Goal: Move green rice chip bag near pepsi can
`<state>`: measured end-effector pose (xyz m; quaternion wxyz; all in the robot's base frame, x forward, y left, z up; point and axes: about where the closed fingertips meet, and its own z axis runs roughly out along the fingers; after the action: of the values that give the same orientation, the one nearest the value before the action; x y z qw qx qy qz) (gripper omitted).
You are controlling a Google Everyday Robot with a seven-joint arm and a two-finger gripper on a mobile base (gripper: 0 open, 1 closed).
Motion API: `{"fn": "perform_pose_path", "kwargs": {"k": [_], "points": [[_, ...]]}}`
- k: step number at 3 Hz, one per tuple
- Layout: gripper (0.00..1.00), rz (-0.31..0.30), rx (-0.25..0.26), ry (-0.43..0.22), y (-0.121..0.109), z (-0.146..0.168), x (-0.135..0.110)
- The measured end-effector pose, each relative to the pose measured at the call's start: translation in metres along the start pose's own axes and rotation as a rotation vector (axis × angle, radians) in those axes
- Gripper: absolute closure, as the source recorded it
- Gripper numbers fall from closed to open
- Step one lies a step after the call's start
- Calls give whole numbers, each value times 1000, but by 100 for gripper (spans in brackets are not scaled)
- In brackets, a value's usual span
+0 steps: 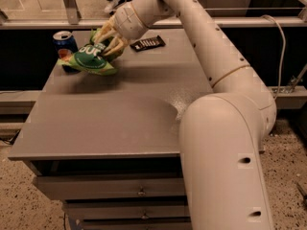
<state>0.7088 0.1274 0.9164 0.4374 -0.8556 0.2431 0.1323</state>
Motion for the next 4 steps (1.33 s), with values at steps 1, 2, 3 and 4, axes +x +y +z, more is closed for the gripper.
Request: {"fn": "perform_pose_path", "kwargs": {"k": [1, 2, 3, 4], "points": [[37, -8, -5, 5, -2, 2, 1], [13, -16, -3, 9, -6, 4, 2], [0, -15, 6, 12, -10, 4, 3], [0, 17, 46, 24, -9, -14, 3]]}}
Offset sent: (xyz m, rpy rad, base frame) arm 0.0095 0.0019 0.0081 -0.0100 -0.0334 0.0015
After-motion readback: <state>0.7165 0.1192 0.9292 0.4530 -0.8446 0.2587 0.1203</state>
